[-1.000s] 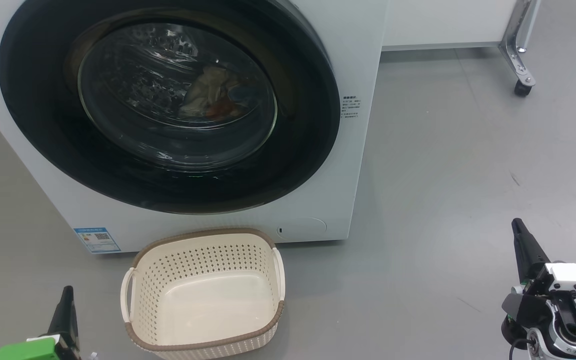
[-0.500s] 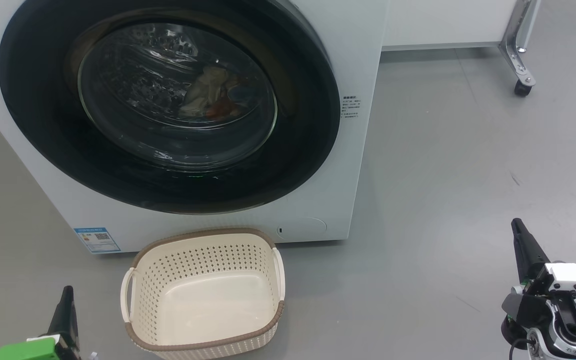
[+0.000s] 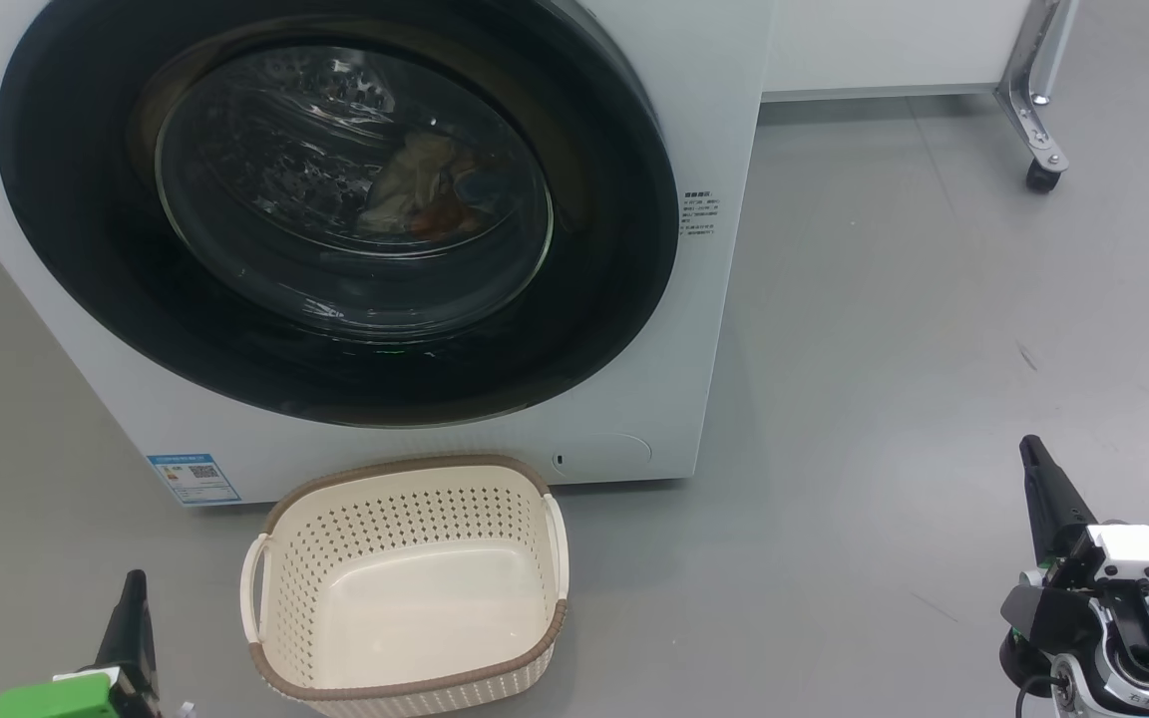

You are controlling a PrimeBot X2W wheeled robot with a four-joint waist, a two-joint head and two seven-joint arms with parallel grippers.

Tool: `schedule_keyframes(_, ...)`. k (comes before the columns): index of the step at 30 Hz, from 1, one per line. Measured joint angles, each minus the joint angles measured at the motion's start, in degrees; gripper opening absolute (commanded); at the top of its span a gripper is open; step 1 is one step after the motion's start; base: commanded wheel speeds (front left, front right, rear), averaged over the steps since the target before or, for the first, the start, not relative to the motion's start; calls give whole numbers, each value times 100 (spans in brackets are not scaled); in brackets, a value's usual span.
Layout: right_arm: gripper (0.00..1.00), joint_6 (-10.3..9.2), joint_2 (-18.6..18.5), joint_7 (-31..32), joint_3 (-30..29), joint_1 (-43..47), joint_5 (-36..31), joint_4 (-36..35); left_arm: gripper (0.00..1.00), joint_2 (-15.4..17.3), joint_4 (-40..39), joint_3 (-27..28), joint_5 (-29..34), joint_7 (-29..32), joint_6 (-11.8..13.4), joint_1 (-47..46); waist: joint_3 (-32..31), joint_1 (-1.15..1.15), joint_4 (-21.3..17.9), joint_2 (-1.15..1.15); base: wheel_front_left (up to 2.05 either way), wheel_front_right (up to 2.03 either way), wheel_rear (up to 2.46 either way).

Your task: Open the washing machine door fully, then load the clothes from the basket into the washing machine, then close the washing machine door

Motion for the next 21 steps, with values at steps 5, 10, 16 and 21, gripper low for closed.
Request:
schedule_keyframes(5,0,0,1,0,0,0,0,0,0,0,0,0,0,0,0,0,0,0,0,0,0,0,0)
schedule_keyframes(10,0,0,1,0,-1,0,0,0,0,-1,-1,0,0,0,0,0,0,0,0,0,0,0,0)
schedule_keyframes(16,0,0,1,0,-1,0,0,0,0,-1,-1,0,0,0,0,0,0,0,0,0,0,0,0)
schedule_keyframes(21,0,0,2,0,-2,0,0,0,0,-1,-1,0,0,0,1,-1,0,0,0,0,0,0,0)
